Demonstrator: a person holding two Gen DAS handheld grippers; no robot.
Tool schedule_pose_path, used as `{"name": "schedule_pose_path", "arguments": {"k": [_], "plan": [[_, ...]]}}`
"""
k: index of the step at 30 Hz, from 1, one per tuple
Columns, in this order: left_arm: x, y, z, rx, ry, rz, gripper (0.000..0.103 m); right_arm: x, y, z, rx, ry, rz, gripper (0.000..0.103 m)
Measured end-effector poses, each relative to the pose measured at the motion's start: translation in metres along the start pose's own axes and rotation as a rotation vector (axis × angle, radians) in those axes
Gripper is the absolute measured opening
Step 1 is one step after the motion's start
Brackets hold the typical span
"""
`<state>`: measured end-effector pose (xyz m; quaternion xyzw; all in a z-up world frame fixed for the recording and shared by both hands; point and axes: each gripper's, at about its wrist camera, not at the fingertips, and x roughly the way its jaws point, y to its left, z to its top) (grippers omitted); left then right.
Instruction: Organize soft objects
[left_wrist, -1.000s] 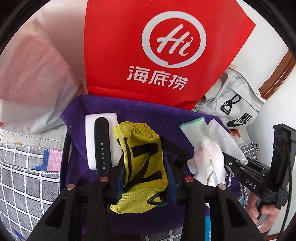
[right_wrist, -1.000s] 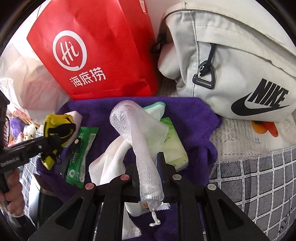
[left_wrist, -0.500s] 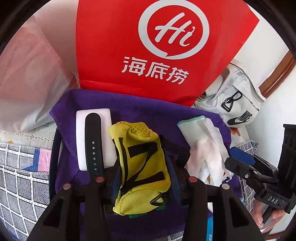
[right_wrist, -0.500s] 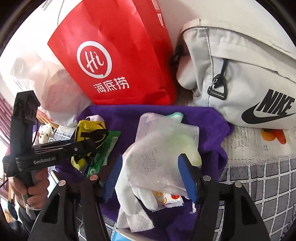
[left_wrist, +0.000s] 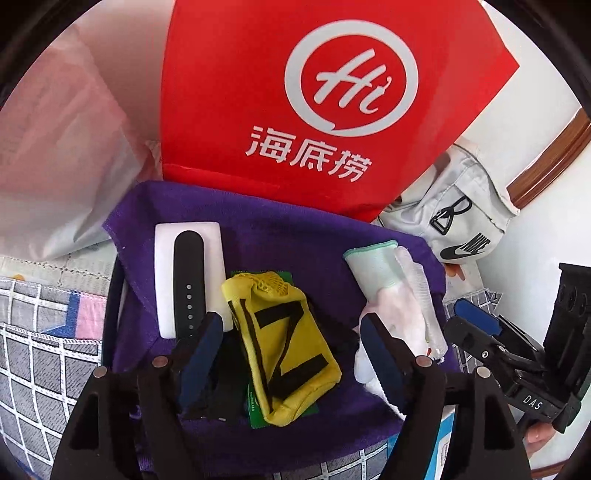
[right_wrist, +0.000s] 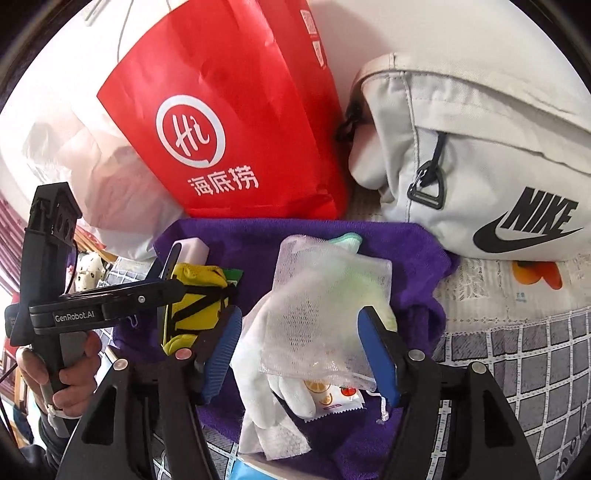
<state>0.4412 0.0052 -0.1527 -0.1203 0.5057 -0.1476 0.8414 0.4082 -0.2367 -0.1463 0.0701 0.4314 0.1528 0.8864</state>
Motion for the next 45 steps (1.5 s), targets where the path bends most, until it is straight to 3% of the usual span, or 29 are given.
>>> {"name": "schedule_pose_path", "arguments": {"k": [7,18,20,22,26,32,36,45], "plan": [[-0.010,-0.007,-0.003,0.014,0.007,0.069,0.076,-0.011,0.011,0.004,-0.011,-0.020,-0.102,0.065],[-0.059,-0.021,-0.033,0.046,-0.021,0.126,0.078,-0.052,0.031,-0.006,0.041,-0.040,-0.116,0.066],[-0.072,-0.024,-0.043,0.047,-0.027,0.133,0.078,-0.063,0.039,-0.017,0.036,-0.043,-0.125,0.068],[-0.087,-0.027,-0.056,0.055,-0.035,0.144,0.078,-0.072,0.047,-0.028,0.010,-0.045,-0.154,0.078],[-0.118,-0.038,-0.080,0.072,-0.071,0.152,0.078,-0.101,0.067,-0.055,-0.021,-0.074,-0.170,0.087],[-0.159,-0.055,-0.119,0.080,-0.123,0.177,0.097,-0.154,0.088,-0.086,-0.016,-0.151,-0.151,0.102],[-0.182,-0.066,-0.149,0.092,-0.147,0.212,0.101,-0.181,0.102,-0.109,-0.029,-0.169,-0.202,0.103],[-0.225,-0.085,-0.219,0.101,-0.194,0.259,0.101,-0.225,0.110,-0.170,-0.008,-0.168,-0.217,0.103]]}}
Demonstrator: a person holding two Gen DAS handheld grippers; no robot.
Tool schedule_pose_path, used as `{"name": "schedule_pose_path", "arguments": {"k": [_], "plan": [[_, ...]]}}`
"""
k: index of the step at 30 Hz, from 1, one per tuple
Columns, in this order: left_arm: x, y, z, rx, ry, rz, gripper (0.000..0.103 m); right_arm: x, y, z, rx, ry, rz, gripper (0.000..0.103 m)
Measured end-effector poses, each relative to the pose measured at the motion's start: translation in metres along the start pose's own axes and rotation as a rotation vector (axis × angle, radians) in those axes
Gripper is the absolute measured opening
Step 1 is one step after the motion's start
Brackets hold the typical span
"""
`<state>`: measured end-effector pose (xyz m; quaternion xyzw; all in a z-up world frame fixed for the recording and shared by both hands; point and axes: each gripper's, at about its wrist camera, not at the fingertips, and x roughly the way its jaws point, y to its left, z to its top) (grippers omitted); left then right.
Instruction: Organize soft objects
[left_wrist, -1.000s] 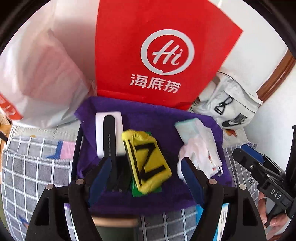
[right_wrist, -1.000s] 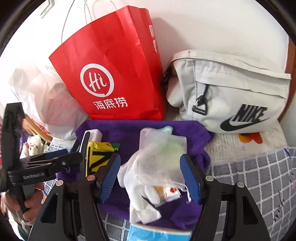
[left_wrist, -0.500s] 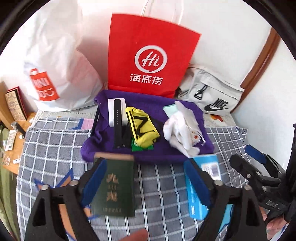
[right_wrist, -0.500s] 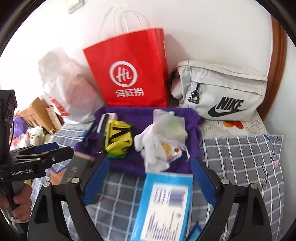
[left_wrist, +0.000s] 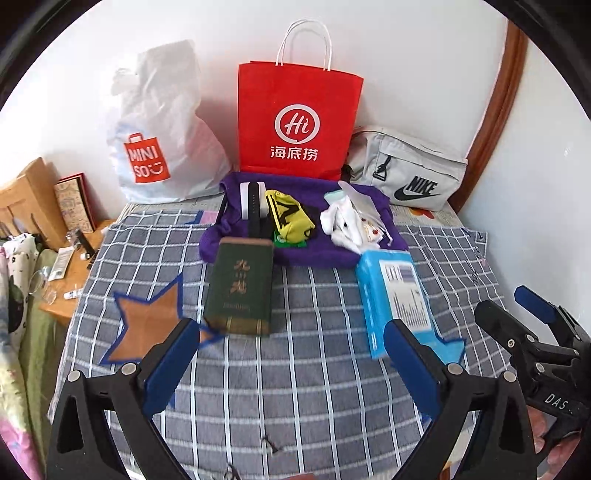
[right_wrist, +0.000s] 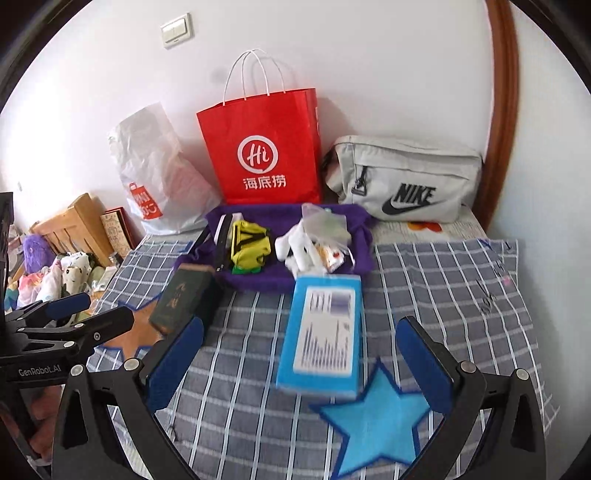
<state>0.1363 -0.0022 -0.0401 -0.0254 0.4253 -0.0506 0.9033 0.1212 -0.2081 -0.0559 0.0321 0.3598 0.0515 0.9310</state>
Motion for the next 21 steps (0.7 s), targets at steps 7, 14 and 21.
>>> {"name": "schedule_pose_path", "arguments": {"k": [7,14,21], "plan": [[-0.036,-0.010,-0.034,-0.005,-0.042,0.018,0.101,-0.038,-0.002,-0.037,0.012,-0.008,-0.003,0.103],[-0.065,-0.019,-0.061,0.004,-0.078,0.043,0.101,-0.082,-0.002,-0.062,0.007,-0.050,-0.014,0.103],[-0.082,-0.018,-0.075,-0.002,-0.100,0.039,0.101,-0.104,0.002,-0.071,-0.015,-0.084,-0.032,0.103]]}}
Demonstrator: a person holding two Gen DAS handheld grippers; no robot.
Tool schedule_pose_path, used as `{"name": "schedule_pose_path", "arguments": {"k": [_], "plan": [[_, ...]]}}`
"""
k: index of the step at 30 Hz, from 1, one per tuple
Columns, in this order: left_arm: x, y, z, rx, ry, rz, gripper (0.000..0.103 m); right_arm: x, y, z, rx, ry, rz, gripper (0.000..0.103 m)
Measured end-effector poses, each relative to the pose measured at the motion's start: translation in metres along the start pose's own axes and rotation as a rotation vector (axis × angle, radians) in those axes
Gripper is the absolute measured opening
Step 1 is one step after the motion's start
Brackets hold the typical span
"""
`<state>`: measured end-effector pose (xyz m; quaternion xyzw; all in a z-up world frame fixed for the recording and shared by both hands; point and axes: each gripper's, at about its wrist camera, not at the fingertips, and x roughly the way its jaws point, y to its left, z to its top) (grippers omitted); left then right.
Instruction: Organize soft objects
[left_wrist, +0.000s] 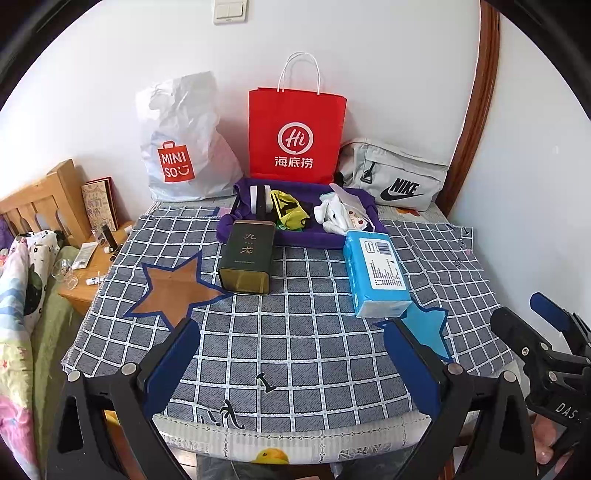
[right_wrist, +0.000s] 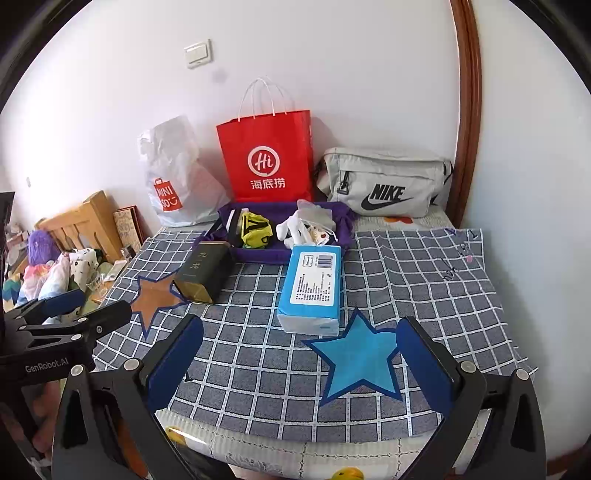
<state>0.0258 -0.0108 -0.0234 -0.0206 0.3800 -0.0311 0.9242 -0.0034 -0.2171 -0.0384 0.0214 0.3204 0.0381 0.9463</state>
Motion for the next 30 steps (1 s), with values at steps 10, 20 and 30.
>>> {"name": "schedule_pose_path", "arguments": {"k": [10,20,30], "plan": [[-0.011,0.000,-0.003,0.005,-0.022,0.008,0.101,-0.009,0.006,-0.003,-0.004,-0.016,0.006,0.103],[-0.015,0.007,-0.006,-0.010,-0.024,0.016,0.101,-0.008,0.014,-0.005,-0.017,-0.010,0.028,0.103],[-0.016,0.010,-0.006,-0.011,-0.025,0.018,0.101,-0.010,0.016,-0.005,-0.027,-0.016,0.047,0.103]]}}
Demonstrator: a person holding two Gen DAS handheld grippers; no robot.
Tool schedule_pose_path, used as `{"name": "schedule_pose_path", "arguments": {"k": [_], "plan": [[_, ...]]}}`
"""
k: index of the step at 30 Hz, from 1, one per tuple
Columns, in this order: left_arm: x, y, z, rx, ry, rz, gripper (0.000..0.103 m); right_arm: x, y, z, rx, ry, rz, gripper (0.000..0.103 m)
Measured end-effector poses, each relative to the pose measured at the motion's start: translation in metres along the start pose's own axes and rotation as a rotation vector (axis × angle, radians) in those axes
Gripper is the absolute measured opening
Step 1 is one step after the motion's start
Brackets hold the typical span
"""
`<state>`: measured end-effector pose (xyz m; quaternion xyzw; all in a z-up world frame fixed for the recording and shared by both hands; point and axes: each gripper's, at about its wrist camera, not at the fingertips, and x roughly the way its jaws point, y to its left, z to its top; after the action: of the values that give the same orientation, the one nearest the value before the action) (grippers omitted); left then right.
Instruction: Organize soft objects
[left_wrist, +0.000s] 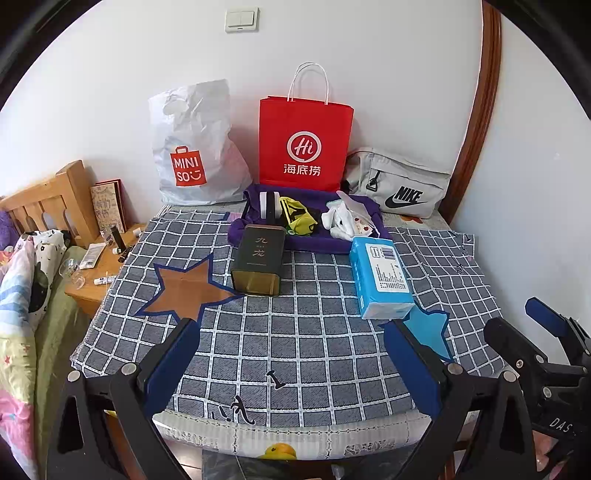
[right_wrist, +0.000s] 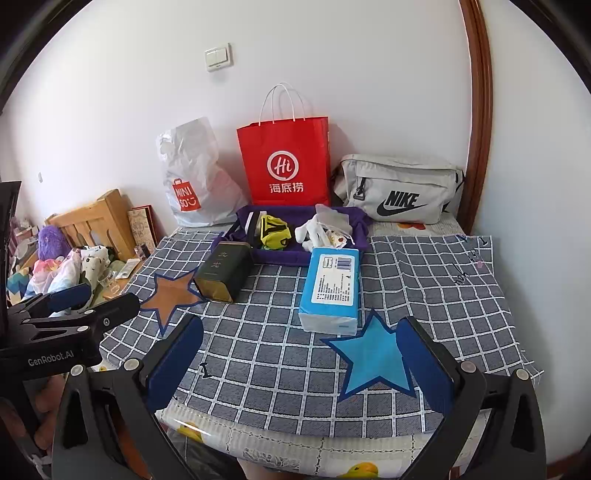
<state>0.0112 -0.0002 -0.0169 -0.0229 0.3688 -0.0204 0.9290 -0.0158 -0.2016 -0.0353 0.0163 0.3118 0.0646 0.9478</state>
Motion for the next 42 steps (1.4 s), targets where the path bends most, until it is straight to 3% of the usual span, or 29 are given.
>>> {"name": "schedule_pose_path", "arguments": {"k": [42], "plan": [[-0.0030,-0.0031,0.0007,0.007,-0.003,-0.001,0.101,-0.0021,-0.0029,0.0028,0.007,-0.003,-0.013,0.103]]}}
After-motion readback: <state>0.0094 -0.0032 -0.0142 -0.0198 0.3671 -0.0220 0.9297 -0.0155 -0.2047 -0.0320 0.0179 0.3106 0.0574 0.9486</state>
